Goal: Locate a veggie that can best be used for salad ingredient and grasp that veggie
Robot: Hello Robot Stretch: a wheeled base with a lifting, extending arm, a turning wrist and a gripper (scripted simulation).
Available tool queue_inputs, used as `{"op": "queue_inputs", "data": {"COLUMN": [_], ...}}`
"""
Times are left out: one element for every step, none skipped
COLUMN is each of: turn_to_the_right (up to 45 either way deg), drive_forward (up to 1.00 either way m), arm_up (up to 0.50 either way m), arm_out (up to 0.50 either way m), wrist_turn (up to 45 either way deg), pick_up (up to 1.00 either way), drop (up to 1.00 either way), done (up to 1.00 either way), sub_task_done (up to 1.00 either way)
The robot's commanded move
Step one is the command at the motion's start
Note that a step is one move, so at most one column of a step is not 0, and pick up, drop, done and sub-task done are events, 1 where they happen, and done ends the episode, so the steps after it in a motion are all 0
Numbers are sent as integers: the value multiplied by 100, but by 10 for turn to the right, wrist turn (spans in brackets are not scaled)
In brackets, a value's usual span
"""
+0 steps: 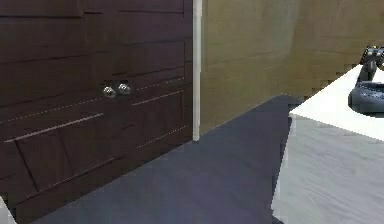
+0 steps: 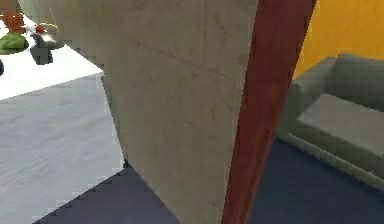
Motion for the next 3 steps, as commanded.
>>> {"op": "queue_inputs", "data": {"turn_to_the_right": [0, 0, 450], "drive_forward": [100, 55, 0], "arm_up": [0, 0, 0], "arm_out": [0, 0, 0], "wrist_turn": [0, 0, 0], "pick_up": [0, 0, 0], "drop": [0, 0, 0], "done": [0, 0, 0], "sub_task_done": [0, 0, 0]}}
